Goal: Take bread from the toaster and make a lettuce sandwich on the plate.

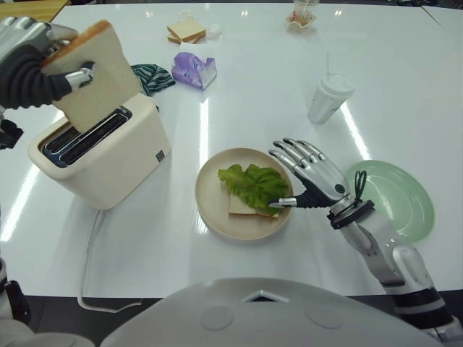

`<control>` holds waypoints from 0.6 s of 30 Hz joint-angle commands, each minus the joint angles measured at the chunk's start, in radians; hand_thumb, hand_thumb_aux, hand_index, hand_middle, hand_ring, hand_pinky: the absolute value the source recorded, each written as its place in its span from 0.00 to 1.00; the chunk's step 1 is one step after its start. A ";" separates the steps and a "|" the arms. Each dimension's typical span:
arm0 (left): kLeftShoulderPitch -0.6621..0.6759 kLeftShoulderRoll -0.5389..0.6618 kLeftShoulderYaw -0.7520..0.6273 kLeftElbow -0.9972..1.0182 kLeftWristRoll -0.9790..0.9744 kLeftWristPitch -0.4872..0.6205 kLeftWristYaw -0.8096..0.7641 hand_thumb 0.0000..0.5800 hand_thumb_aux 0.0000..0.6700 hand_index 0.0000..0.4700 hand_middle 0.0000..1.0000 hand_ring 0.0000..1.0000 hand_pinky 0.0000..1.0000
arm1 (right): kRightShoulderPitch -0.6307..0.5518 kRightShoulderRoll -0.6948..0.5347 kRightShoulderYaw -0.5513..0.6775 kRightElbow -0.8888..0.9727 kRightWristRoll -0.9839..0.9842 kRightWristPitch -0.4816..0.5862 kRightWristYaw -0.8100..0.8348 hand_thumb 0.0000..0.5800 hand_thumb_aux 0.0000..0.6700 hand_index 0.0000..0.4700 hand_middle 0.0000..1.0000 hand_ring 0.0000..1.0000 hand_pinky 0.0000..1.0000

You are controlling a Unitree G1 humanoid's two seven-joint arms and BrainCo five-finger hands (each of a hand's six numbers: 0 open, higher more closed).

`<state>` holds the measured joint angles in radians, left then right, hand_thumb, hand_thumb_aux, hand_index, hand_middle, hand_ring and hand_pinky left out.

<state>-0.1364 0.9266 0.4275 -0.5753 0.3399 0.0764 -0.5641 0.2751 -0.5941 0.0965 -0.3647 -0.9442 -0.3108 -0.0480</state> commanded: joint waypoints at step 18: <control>-0.436 -0.462 -0.839 0.558 -0.333 0.076 -0.372 1.00 1.00 1.00 1.00 1.00 1.00 | 0.074 -0.020 -0.105 -0.279 0.043 -0.353 -0.149 0.00 0.00 0.00 0.00 0.00 0.00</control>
<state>-0.5441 0.4906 -0.3689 -0.0925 -0.0181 0.1831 -0.9233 0.3309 -0.6085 -0.0394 -0.6275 -0.8843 -0.6333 -0.2301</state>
